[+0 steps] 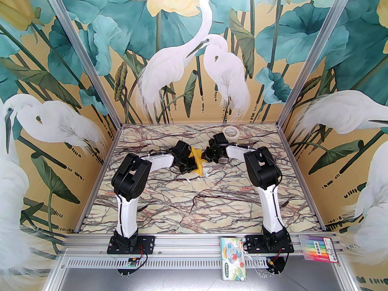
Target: Fold a paper plane with a square sheet of paper (fold left side to right side)
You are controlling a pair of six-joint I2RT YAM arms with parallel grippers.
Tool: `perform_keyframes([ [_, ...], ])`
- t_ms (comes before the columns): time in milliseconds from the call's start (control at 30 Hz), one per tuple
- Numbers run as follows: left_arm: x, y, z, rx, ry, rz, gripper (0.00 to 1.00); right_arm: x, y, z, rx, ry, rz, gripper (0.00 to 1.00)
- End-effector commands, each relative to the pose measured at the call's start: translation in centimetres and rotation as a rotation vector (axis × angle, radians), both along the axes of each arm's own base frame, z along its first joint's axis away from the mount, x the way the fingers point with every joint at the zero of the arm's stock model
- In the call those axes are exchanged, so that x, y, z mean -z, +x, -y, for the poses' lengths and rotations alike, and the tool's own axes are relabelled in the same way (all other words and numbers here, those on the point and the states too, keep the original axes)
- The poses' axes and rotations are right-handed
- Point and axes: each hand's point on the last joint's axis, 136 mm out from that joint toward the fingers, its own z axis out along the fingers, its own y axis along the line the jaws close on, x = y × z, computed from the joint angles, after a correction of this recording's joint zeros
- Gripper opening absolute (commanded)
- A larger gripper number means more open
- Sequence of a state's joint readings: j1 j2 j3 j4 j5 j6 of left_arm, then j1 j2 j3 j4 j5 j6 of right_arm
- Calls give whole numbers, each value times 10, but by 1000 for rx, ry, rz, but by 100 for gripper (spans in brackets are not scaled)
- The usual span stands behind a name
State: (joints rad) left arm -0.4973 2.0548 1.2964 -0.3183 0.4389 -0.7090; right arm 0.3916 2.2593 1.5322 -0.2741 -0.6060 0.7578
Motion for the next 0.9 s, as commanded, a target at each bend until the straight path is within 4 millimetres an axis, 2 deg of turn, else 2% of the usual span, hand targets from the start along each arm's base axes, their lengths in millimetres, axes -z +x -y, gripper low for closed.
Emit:
perform_keyframes([
  [0, 13, -5, -5, 10, 27, -19, 0, 17, -1, 2, -5, -43, -15, 0],
  [100, -1, -1, -2, 14, 3, 15, 0, 18, -2, 2, -8, -43, -20, 0],
  [233, -40, 8, 11, 25, -89, 109, 0, 19, -4, 2, -8, -43, -22, 0],
  [300, -49, 8, 15, 35, -126, 124, 0, 19, -4, 1, -8, -42, -23, 0],
  [533, -40, -4, 27, 74, -181, 87, 0, 18, -4, 0, -9, -42, -23, 0],
  [867, -25, -7, 32, 88, -179, 60, 0, 17, -5, 0, -10, -42, -24, 0],
])
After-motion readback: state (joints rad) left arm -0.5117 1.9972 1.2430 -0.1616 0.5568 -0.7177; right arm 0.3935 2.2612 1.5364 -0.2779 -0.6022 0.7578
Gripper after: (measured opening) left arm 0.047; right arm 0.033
